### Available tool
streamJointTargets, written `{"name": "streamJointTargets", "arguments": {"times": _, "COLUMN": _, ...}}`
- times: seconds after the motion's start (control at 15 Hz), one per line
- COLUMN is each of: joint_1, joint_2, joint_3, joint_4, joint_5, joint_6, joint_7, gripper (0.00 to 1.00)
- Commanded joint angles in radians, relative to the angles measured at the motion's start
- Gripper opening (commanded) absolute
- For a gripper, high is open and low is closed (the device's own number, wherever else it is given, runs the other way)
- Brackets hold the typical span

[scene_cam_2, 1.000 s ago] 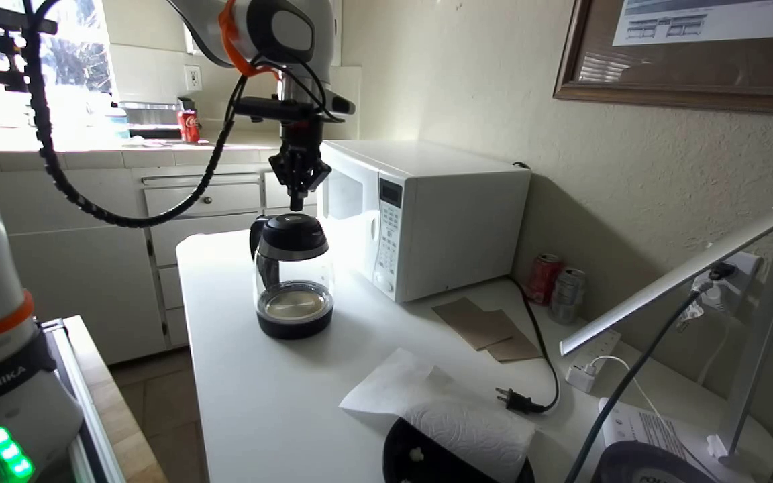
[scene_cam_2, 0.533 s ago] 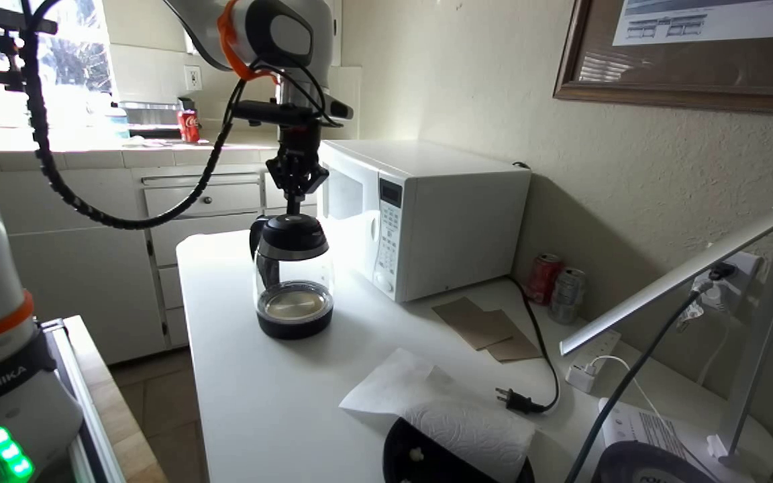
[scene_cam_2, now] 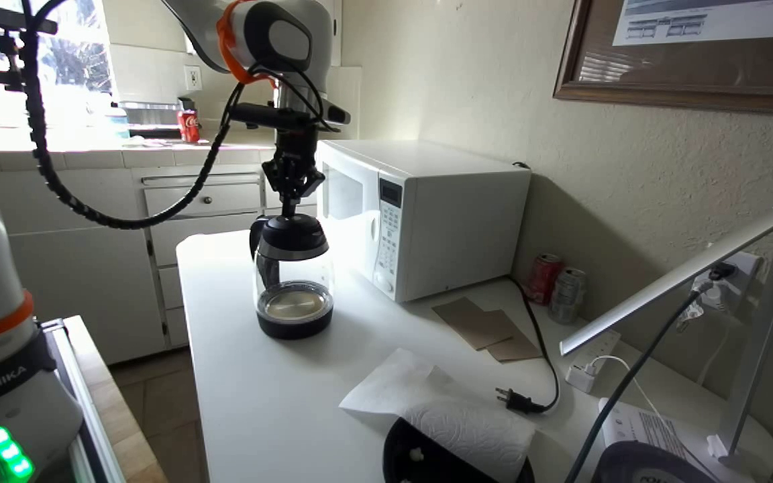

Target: Open the lid of the kettle

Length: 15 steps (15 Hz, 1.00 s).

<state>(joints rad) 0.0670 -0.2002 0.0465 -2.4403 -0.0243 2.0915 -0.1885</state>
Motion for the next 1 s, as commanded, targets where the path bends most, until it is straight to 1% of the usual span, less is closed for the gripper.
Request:
{"name": "streamJointTargets", "arguments": {"times": 0.0, "joint_1": 0.006, "joint_2": 0.019, "joint_3": -0.004, "joint_4": -0.004, "joint_5": 0.016, "joint_6": -0.009, "joint_7": -0.014, "gripper": 0.00}}
{"name": "streamJointTargets", "arguments": {"times": 0.47, "joint_1": 0.005, "joint_2": 0.041, "joint_3": -0.004, "joint_4": -0.005, "joint_5": 0.014, "joint_6": 0.018, "joint_7": -0.014, "gripper": 0.00}}
{"name": "streamJointTargets", "arguments": {"times": 0.8, "joint_1": 0.001, "joint_2": 0.060, "joint_3": -0.008, "joint_4": -0.006, "joint_5": 0.020, "joint_6": 0.015, "joint_7": -0.015, "gripper": 0.00}}
{"name": "streamJointTargets", "arguments": {"times": 0.93, "joint_1": 0.001, "joint_2": 0.047, "joint_3": -0.009, "joint_4": -0.001, "joint_5": 0.023, "joint_6": 0.007, "joint_7": -0.016, "gripper": 0.00}}
